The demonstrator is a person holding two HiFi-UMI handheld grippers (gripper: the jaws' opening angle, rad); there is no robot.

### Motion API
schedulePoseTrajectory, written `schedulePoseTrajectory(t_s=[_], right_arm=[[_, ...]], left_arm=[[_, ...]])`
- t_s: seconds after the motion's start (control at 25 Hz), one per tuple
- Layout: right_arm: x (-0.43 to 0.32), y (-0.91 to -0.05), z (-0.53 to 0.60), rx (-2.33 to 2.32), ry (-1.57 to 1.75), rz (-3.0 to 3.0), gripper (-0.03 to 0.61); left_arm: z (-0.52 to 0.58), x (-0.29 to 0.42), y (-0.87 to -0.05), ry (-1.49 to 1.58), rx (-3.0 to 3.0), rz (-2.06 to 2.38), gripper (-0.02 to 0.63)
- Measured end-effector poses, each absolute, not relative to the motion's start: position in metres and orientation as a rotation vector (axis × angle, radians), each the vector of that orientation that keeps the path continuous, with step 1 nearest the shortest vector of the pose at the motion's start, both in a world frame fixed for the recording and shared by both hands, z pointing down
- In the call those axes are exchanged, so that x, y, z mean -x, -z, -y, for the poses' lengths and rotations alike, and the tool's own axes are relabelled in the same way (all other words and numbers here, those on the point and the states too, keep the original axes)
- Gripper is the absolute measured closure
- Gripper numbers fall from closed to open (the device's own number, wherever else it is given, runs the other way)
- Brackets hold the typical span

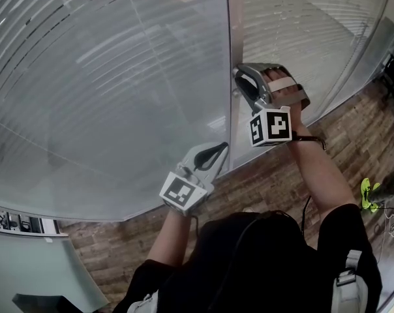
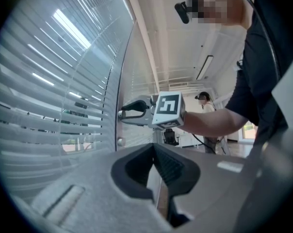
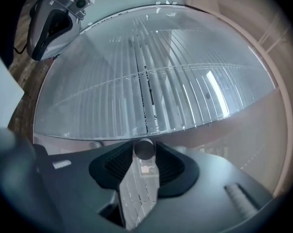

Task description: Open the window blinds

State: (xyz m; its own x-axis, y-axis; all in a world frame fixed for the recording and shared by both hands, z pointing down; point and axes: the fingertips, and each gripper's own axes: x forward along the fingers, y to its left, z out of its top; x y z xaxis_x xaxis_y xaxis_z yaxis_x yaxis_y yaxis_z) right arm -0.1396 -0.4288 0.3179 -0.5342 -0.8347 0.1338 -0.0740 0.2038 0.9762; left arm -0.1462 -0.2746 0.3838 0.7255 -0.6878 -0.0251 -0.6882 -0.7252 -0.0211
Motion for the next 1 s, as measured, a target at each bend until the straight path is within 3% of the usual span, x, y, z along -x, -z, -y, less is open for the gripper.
schedulePoseTrajectory(t_s=[0.04, 1.0], right_arm=[[0.1391, -0.3182, 0.4293, -0.853, 1.396, 1.775, 0.452], [0.1393, -0.3157, 0.4308, -0.934, 1.246, 1.947, 0.451]], left_arm=[[0.2744, 0.1460, -0.3843, -0.023, 2.892, -1.154, 0.609], [0.2747, 0.1503, -0.3841, -0.031, 2.882, -1.171, 0.609]])
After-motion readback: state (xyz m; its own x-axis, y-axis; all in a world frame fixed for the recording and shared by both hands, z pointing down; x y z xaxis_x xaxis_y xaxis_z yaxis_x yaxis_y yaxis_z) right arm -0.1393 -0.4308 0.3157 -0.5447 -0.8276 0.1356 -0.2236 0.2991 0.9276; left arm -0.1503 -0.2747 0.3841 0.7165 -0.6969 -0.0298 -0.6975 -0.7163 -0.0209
